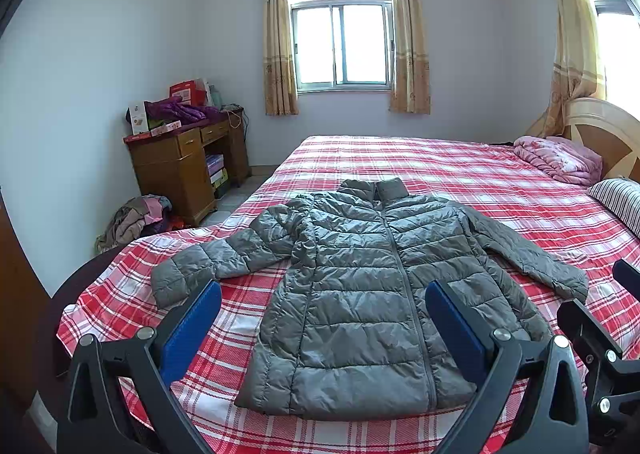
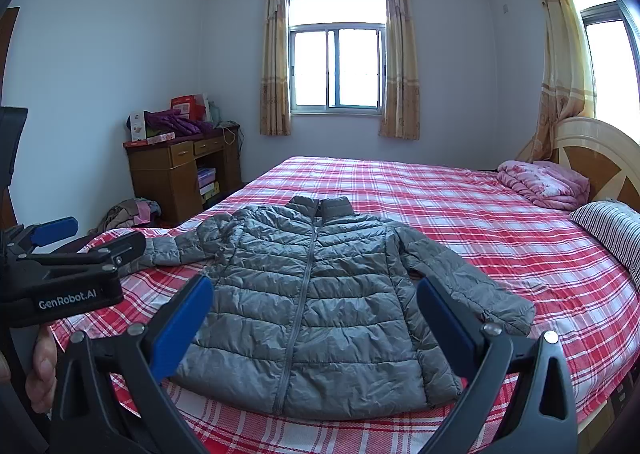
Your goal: Fold large clothes
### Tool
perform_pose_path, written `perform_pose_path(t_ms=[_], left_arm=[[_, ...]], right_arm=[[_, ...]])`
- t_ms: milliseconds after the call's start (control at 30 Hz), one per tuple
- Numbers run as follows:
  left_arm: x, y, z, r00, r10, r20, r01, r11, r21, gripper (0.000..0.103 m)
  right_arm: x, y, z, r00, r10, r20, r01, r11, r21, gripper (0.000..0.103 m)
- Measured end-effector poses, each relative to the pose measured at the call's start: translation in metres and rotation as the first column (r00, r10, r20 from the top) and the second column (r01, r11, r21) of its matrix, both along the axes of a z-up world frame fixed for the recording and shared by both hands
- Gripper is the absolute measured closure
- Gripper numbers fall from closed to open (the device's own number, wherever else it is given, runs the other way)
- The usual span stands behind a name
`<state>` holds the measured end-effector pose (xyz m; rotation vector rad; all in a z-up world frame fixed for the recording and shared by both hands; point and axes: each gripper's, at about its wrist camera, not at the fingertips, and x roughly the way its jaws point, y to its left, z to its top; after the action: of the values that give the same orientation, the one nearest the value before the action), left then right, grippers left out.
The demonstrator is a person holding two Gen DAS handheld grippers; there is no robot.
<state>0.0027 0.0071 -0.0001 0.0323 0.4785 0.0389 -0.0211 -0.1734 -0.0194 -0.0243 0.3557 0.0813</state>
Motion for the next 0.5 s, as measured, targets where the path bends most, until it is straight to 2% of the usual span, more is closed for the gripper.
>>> perform_pose_path(t_ms=[500], left_arm=[[-0.0004,0.0003,-0.0004,1.0,0.0,0.001,0.0,1.0,-0.001,0.001]], right_arm=[[-0.0009,0.0006,-0.0025,1.0,-0.001,-0.003,0.001,1.0,0.002,0.0]])
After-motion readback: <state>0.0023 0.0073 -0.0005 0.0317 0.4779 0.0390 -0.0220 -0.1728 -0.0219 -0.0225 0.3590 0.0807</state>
